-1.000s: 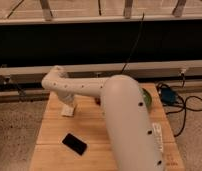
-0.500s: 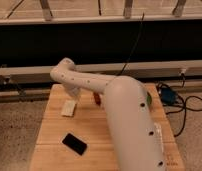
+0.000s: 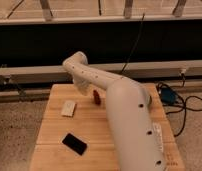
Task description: Place the pepper on the white sponge
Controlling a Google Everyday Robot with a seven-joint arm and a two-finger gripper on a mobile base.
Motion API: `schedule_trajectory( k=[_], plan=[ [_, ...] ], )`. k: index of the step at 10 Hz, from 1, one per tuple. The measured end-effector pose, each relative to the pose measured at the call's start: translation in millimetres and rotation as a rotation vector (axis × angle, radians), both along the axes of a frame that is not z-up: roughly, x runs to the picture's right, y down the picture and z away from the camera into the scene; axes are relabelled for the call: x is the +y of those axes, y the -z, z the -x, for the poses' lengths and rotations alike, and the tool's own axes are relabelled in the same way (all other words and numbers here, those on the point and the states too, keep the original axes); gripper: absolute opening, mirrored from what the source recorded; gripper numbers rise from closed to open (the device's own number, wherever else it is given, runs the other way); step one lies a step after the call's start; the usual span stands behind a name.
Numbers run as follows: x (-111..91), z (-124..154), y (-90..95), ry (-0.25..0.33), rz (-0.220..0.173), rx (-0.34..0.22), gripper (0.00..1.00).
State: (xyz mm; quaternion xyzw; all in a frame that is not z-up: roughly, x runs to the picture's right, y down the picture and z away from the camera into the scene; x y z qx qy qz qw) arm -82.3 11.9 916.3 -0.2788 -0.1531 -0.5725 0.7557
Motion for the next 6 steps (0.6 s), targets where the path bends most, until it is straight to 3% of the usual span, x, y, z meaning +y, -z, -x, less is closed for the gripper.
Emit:
schedule_trajectory(
  k=[3, 6],
  plan=[
    [-1.1, -18.4, -5.0, 0.010, 0.016, -0.012, 0.75],
    [0.5, -26.5, -12.7, 0.047, 0.037, -0.052, 0.80]
  ],
)
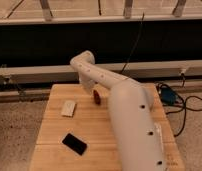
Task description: Place the pepper on the white sponge
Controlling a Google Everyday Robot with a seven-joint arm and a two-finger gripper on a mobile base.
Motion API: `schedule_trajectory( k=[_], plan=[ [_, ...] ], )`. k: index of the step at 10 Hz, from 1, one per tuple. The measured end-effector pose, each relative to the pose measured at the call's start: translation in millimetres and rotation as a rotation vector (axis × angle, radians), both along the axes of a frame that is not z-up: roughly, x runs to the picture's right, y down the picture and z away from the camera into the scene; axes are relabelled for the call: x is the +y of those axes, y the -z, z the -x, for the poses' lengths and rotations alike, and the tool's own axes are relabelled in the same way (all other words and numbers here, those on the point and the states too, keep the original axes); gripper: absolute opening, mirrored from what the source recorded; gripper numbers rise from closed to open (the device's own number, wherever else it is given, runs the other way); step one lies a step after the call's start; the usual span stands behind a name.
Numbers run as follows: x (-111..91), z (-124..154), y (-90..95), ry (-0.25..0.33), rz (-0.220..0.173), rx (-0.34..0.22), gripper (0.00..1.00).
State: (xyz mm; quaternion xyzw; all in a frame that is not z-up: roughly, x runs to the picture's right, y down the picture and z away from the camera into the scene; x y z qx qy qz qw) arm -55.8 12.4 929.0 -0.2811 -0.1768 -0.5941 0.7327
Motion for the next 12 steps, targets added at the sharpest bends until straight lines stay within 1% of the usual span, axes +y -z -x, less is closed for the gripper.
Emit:
schedule_trajectory(
  k=[2, 4, 6, 8, 10, 11, 12],
  plan=[
    [-0.5, -7.6, -4.2, 0.019, 0.018, -0.025, 0.80],
    [-0.8, -14.7, -8.3, 0.035, 0.031, -0.039, 0.80],
    [0.4, -22.0, -15.2, 0.039, 0.042, -0.044, 0.80],
    [7.2, -30.8, -28.2, 0.039, 0.053, -0.045, 0.80],
    [15.7, -37.2, -43.9, 0.035, 0.046, -0.047, 0.80],
    [16.4, -41.2, -49.1, 0.032, 0.035, -0.045, 0.80],
    [19.3, -44.6, -53.1, 0.031, 0.032, -0.039, 0.79]
  ],
)
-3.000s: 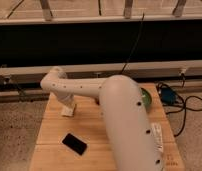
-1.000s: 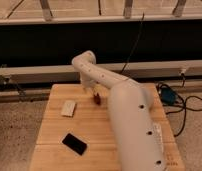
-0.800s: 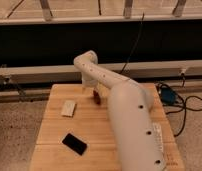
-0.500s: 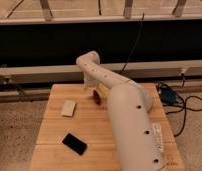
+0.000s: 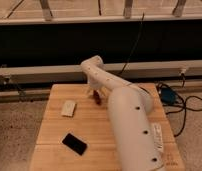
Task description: Place the pepper on the white sponge
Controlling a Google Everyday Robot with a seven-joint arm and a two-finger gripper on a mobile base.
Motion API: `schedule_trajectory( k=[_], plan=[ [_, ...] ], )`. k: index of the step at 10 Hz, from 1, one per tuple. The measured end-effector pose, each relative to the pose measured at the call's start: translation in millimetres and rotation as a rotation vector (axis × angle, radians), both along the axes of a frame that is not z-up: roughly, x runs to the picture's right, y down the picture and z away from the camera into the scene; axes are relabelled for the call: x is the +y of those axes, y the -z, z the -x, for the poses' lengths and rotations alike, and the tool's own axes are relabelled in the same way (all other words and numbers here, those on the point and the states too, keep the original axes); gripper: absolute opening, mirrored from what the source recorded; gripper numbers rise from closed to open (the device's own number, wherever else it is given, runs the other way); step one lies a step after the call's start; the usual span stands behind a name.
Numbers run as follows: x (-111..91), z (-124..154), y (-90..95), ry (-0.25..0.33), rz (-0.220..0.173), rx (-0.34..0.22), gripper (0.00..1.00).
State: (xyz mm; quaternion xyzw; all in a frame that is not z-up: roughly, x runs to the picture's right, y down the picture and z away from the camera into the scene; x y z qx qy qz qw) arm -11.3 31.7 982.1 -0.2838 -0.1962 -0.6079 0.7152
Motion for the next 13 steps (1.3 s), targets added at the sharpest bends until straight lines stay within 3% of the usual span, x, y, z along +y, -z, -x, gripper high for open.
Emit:
schedule_trajectory(
  k=[3, 9, 11, 13],
  plan=[
    [2.4, -3.2, -8.9, -0.004, -0.026, 0.017, 0.54],
    [3.2, -9.4, -9.5, -0.006, -0.026, 0.026, 0.00],
    [3.4, -9.2, -9.6, -0.006, -0.026, 0.026, 0.00],
    [-3.2, -6.2, 1.7, 0.009, -0.037, 0.015, 0.00]
  ],
)
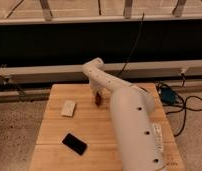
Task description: Place the pepper on the white sponge
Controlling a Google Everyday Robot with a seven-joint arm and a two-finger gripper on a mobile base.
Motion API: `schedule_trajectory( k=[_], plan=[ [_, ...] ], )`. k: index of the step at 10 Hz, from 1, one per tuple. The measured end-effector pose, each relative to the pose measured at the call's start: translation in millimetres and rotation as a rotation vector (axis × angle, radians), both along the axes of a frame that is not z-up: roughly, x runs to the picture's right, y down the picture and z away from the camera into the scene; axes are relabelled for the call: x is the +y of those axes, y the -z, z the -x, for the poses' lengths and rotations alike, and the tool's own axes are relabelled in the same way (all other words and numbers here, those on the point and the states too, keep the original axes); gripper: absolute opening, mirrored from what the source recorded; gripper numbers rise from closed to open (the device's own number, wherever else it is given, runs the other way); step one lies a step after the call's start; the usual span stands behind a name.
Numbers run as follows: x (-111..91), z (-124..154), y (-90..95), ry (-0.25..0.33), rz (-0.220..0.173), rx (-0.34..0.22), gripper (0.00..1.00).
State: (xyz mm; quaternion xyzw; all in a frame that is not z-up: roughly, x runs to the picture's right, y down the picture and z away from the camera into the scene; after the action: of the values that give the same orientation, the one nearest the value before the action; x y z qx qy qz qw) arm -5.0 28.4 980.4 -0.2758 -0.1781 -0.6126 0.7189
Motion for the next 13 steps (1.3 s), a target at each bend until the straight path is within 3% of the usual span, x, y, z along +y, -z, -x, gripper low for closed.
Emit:
schedule_trajectory(
  k=[3, 13],
  plan=[
    [-14.3, 0.5, 17.9, 0.007, -0.011, -0.004, 0.00],
    [-10.2, 42.3, 61.0, 0.124, -0.061, -0.094, 0.00]
  ],
)
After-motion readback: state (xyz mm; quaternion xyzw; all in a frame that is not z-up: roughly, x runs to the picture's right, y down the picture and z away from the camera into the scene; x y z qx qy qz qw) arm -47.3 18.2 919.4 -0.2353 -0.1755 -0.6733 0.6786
